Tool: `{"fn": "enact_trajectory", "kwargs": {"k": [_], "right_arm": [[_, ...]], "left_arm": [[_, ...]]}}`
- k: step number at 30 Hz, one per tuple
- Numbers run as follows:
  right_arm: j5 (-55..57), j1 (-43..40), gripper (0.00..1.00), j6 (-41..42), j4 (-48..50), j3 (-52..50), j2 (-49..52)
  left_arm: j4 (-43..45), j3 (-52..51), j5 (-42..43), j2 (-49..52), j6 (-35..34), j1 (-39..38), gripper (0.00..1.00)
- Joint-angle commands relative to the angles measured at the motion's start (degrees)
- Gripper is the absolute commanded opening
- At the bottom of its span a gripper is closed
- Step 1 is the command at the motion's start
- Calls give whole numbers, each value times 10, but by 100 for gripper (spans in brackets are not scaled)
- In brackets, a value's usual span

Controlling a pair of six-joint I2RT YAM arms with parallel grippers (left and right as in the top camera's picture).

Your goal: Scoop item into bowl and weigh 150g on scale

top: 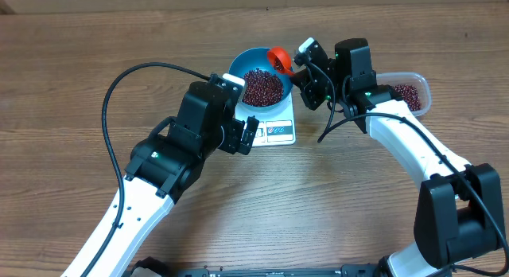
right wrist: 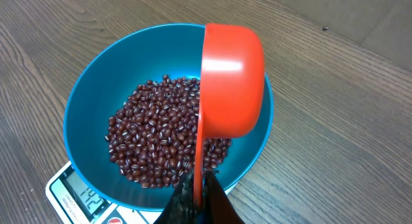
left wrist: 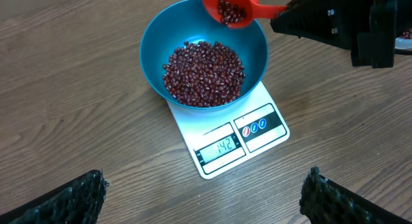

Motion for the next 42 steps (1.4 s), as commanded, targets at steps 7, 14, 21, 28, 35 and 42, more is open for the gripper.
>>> {"fn": "enact_trajectory", "kwargs": {"k": [7, 14, 21, 28, 35, 42], "right_arm": [[3, 3, 4, 1, 1, 5, -9], [3, 3, 4, 1, 1, 5, -9], [-24, 5, 4, 11, 11, 5, -9], [-34, 7, 4, 15, 4, 5, -9], [-2, 9, 4, 11, -1, 5, -9], [-10, 8, 4, 12, 1, 5, -9]], "left_arm": [[1, 13, -5, 2, 3, 2, 100], [1, 13, -5, 2, 3, 2, 99], [1, 13, -5, 2, 3, 2, 99], [1, 13, -5, 2, 3, 2, 100], [1, 13, -5, 2, 3, 2, 100], [1, 13, -5, 2, 3, 2, 99]]}}
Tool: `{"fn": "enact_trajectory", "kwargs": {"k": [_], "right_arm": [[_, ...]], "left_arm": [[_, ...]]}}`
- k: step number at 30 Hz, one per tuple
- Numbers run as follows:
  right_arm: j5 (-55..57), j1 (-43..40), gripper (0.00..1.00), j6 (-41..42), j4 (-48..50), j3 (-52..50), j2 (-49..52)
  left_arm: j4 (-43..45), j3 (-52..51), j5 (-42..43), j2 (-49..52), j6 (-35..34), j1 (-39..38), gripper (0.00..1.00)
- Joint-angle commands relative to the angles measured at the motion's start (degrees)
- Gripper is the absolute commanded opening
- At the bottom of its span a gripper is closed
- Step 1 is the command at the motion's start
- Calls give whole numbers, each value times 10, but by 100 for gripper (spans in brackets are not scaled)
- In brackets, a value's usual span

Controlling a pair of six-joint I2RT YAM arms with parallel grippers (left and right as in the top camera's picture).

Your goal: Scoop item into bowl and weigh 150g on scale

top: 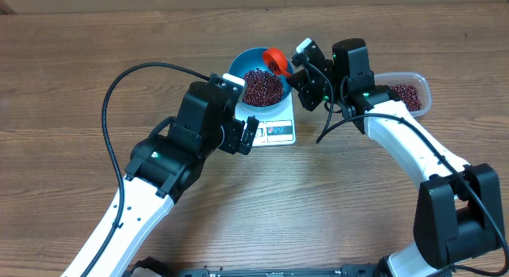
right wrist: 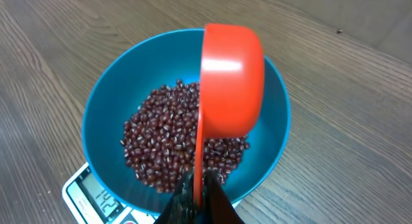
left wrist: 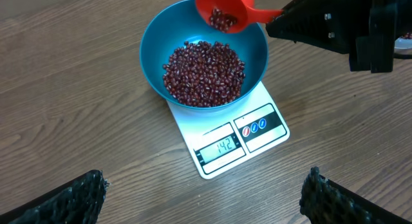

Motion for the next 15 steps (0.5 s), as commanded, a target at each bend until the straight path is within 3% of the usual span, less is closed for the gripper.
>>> {"fn": "enact_trajectory", "kwargs": {"k": [1, 15], "right_arm": [[-16, 2, 4, 8, 6, 5, -9], [-19, 3, 4, 4, 1, 5, -9]], "left_arm": [[1, 13, -5, 2, 3, 2, 99], [1, 13, -5, 2, 3, 2, 100]]}}
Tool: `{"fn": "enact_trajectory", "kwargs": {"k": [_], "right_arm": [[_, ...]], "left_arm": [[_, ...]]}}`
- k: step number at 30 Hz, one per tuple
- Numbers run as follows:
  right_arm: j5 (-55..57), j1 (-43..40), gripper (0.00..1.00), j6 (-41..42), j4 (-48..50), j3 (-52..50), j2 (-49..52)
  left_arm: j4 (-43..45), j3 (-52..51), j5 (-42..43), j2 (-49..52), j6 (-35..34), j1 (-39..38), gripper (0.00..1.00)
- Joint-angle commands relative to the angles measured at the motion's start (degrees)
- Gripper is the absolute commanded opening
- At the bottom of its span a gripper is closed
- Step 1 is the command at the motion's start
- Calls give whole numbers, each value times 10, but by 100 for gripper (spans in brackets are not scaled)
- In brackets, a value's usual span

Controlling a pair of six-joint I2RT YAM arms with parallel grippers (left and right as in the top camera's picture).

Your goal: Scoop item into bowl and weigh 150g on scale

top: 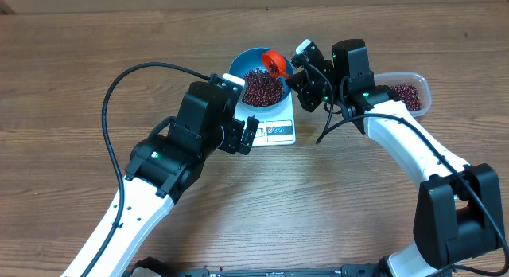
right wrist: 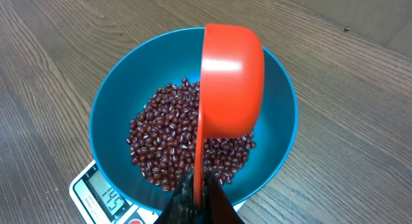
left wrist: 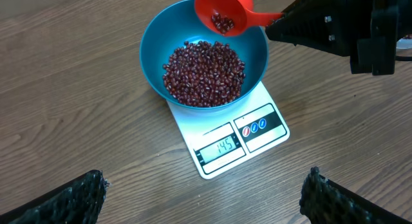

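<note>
A blue bowl (left wrist: 154, 40) of red beans (left wrist: 203, 73) sits on a white scale (left wrist: 232, 143) whose display reads 145. My right gripper (right wrist: 199, 188) is shut on the handle of an orange scoop (right wrist: 232, 82), tilted over the bowl's far rim, with a few beans (left wrist: 222, 21) still in the scoop (left wrist: 223, 11). My left gripper (left wrist: 203, 195) is open, held above the table in front of the scale, with nothing between its fingers. In the overhead view the scoop (top: 274, 62) hangs over the bowl (top: 243, 60).
A clear plastic tub (top: 407, 92) holding more red beans stands at the right, behind my right arm. The table (top: 71, 86) is bare wood around the scale.
The scale reading has gone from 142 to 145. Fewer beans lie in the scoop, which stays tilted over the bowl's far rim in my right gripper. My left arm has not moved.
First my right gripper held the scoop with beans at the bowl's right rim, the scale at 142. Then the scoop was further over the bowl and tilted, still 142. Now some beans have left the scoop and the display reads 145.
</note>
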Motion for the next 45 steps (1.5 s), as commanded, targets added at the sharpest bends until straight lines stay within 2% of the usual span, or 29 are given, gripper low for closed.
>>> {"fn": "enact_trajectory", "kwargs": {"k": [1, 24, 28, 31, 33, 34, 36, 38, 40, 42, 44, 45], "right_arm": [[-8, 3, 4, 2, 3, 5, -9], [-21, 4, 4, 2, -3, 5, -9], [43, 4, 4, -11, -20, 5, -9], [-16, 5, 4, -19, -14, 5, -9], [22, 5, 4, -49, -29, 5, -9], [46, 5, 4, -38, -29, 5, -9], [26, 4, 4, -11, -20, 5, -9], [-1, 8, 4, -55, -26, 5, -9], [42, 6, 4, -30, -14, 5, -9], [-28, 7, 4, -50, -9, 5, -9], [10, 8, 4, -102, -19, 5, -9], [30, 8, 4, -101, -17, 5, -9]], "left_arm": [[1, 13, -5, 2, 3, 2, 99], [1, 13, -5, 2, 3, 2, 99], [1, 13, -5, 2, 3, 2, 99], [1, 13, -5, 2, 3, 2, 99], [1, 13, -5, 2, 3, 2, 99], [1, 13, -5, 2, 3, 2, 100], [1, 13, -5, 2, 3, 2, 100], [1, 13, -5, 2, 3, 2, 100], [1, 13, -5, 2, 3, 2, 100], [1, 13, -5, 2, 3, 2, 100], [1, 13, -5, 2, 3, 2, 99], [1, 13, -5, 2, 3, 2, 99]]}}
